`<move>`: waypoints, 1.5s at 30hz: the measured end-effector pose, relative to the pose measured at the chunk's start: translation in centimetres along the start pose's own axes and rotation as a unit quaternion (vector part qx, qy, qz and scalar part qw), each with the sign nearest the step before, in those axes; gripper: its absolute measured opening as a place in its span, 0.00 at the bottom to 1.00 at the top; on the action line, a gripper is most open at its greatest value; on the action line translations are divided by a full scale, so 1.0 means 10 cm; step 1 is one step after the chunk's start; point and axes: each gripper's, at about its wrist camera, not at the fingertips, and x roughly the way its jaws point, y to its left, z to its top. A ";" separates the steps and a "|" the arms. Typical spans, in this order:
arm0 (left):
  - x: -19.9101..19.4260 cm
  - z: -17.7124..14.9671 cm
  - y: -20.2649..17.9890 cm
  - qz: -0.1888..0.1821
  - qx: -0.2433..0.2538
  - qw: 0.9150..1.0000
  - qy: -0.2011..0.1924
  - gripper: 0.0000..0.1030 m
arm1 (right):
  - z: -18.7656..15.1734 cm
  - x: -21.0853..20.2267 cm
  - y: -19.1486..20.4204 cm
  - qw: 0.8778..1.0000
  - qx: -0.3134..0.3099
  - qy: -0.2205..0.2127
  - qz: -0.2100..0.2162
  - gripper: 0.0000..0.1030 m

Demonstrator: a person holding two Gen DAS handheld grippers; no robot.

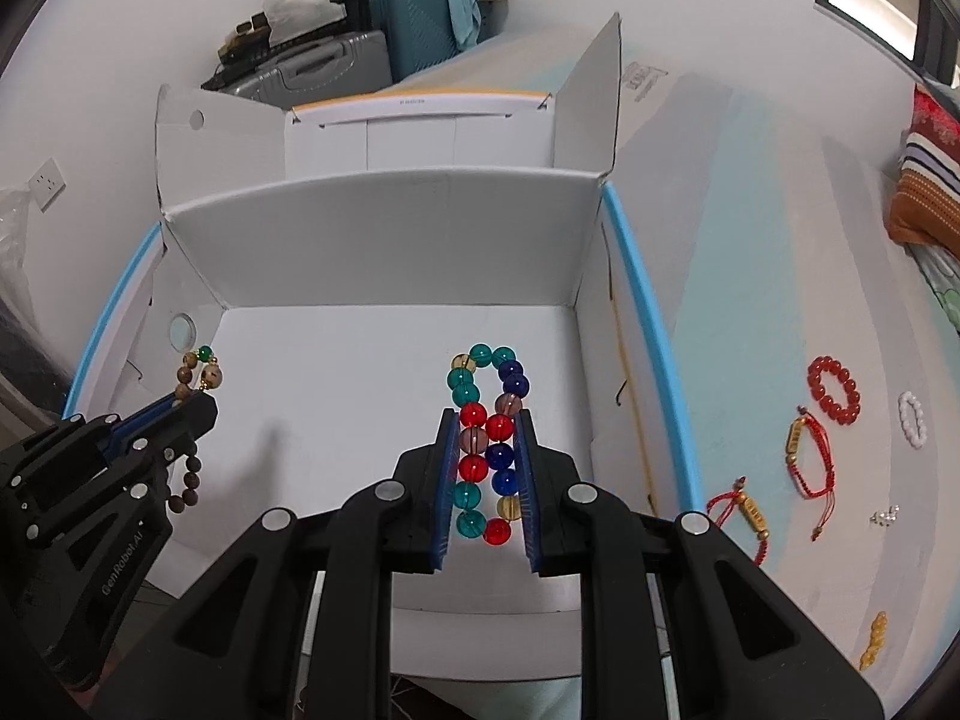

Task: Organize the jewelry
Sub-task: 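Open both tools to drop the bracelets into the box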

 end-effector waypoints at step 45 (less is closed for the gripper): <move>-0.57 -0.07 -1.02 -0.042 0.035 0.994 -0.091 0.95 | -0.55 -1.32 -1.32 0.984 0.076 -0.134 -0.090 0.93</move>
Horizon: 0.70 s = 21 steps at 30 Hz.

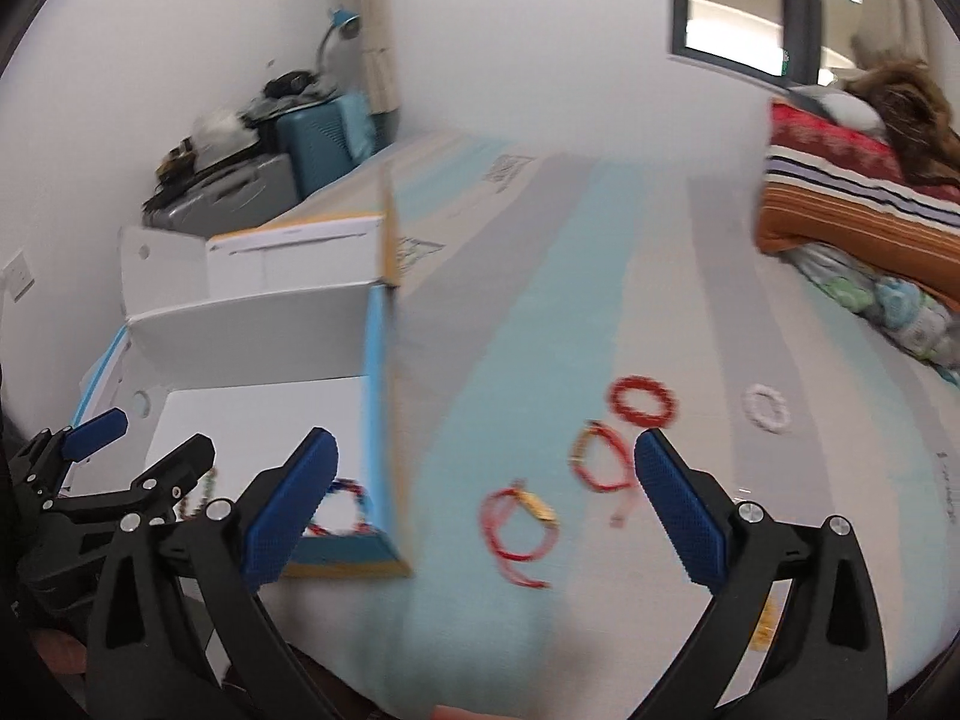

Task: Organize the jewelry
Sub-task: 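Open both tools to drop the bracelets into the box, then move both tools back over the remaining bracelets on the bed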

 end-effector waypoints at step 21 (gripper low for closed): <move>0.70 -0.21 -2.04 -0.105 0.097 0.989 0.046 0.94 | -0.98 -0.06 -1.99 0.987 0.105 0.054 -0.108 0.93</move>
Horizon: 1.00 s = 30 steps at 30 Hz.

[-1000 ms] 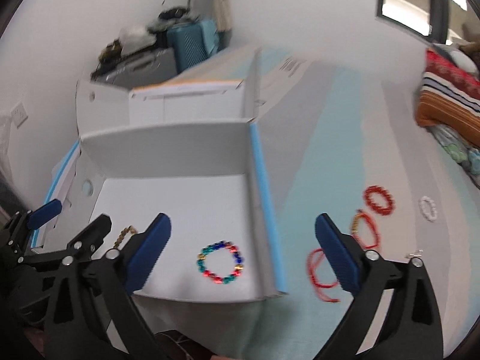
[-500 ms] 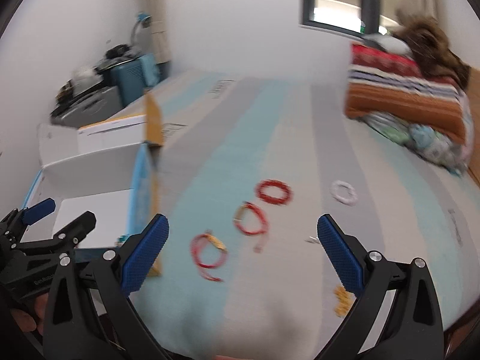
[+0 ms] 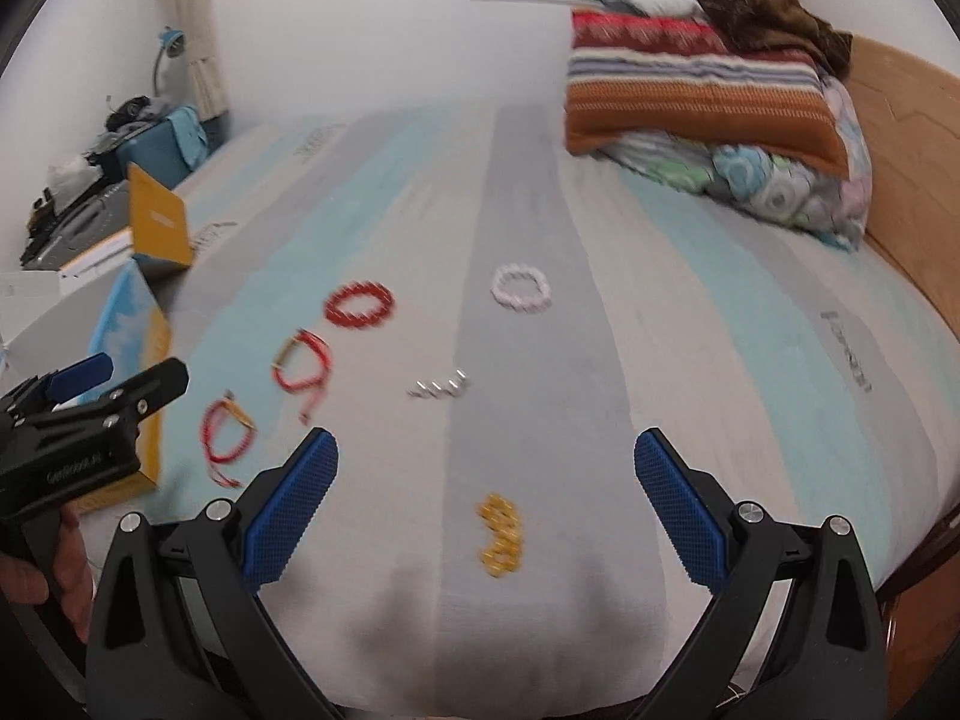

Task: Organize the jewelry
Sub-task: 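Move both tools back over the remaining bracelets on the bed, then grasp the red cord bracelet with the left tool while the right tool grasps the yellow bracelet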

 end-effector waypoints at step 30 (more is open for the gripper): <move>1.22 -0.32 0.26 0.048 0.001 0.996 0.073 0.84 | -0.57 1.13 0.01 0.992 -0.041 0.118 0.003 0.66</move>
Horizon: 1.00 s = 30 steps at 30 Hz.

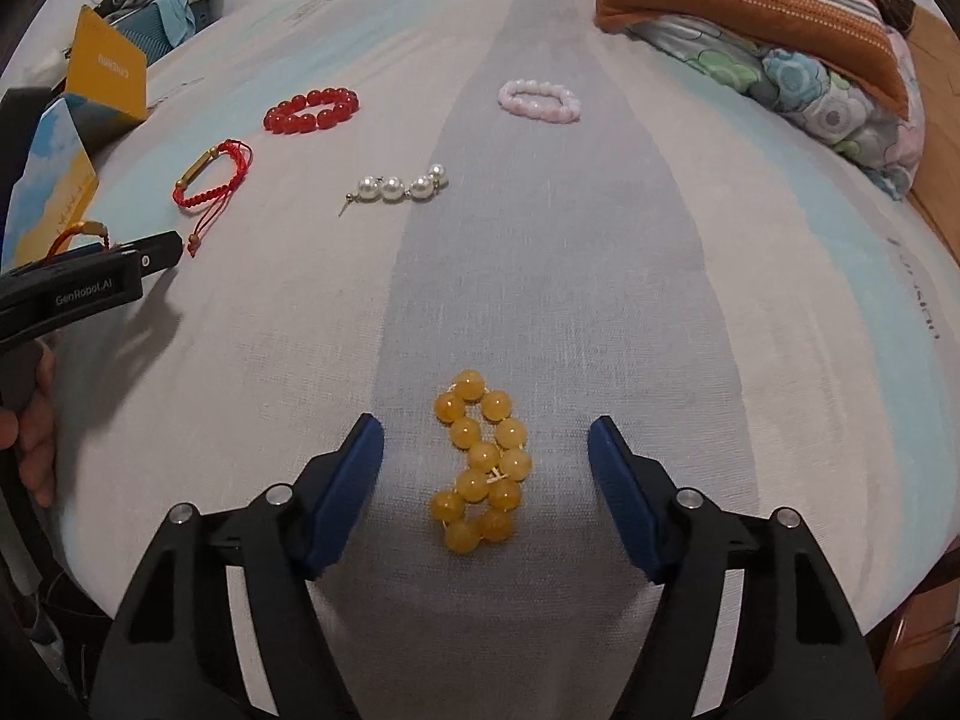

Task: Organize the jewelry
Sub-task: 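Grasp the red cord bracelet with the left tool while the right tool grasps the yellow bracelet, then carry both held bracelets over the white box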

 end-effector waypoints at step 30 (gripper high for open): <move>-0.32 0.01 -0.01 -0.056 0.019 0.998 0.010 0.07 | 0.02 -0.20 -0.13 0.998 0.049 -0.033 0.016 0.09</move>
